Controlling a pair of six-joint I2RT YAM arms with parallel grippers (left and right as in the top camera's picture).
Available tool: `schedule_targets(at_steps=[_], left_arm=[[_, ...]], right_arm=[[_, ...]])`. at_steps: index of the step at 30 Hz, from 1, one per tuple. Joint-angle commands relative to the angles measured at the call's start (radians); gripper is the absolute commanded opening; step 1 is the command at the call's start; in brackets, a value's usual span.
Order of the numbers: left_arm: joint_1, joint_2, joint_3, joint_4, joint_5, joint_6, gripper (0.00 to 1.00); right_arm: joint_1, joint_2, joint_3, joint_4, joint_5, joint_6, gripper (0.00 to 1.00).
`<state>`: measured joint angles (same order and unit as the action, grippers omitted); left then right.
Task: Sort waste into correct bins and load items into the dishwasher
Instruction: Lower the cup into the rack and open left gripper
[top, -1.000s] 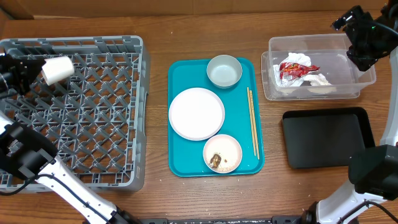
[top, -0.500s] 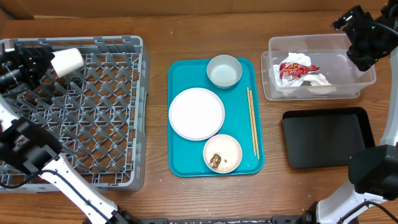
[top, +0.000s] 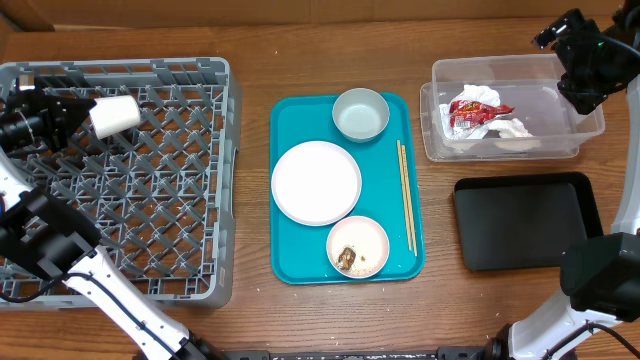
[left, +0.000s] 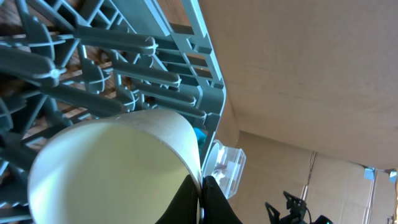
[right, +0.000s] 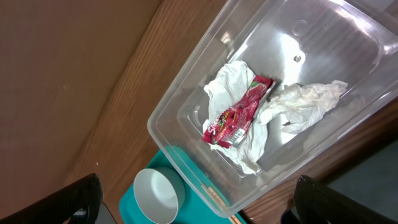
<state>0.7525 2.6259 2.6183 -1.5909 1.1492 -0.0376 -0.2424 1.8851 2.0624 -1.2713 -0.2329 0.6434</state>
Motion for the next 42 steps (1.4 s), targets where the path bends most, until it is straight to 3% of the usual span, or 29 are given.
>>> schedule_targets(at_steps=[1, 7, 11, 17, 21, 35, 42], left_arm=[[0.01, 0.013, 0.0, -0.011, -0.072, 0.061, 0.04], [0.014, 0.013, 0.0, -0.009, -0.108, 0.061, 0.04], [0.014, 0.013, 0.0, -0.01, -0.266, 0.06, 0.06], [0.015, 0.013, 0.0, -0.013, -0.364, 0.057, 0.09], [0.02, 0.013, 0.0, -0.013, -0.451, 0.053, 0.04], [0.032, 0.013, 0.0, -0.043, -0.774, -0.048, 0.06], [0.05, 0.011, 0.01, -0.063, -0.792, -0.08, 0.04]], right_arm=[[-0.006, -0.007, 0.02, 0.005, -0.004, 0.001, 1.0], [-0.006, -0.007, 0.02, 0.005, -0.004, 0.001, 1.0], [-0.006, -0.007, 0.02, 0.005, -0.004, 0.001, 1.0], [-0.006, -0.007, 0.02, 0.005, -0.004, 0.001, 1.0], [-0.006, -0.007, 0.02, 0.005, -0.004, 0.001, 1.0], [-0.006, -0.007, 0.02, 0.005, -0.004, 0.001, 1.0], [-0.006, -0.007, 0.02, 0.005, -0.004, 0.001, 1.0]])
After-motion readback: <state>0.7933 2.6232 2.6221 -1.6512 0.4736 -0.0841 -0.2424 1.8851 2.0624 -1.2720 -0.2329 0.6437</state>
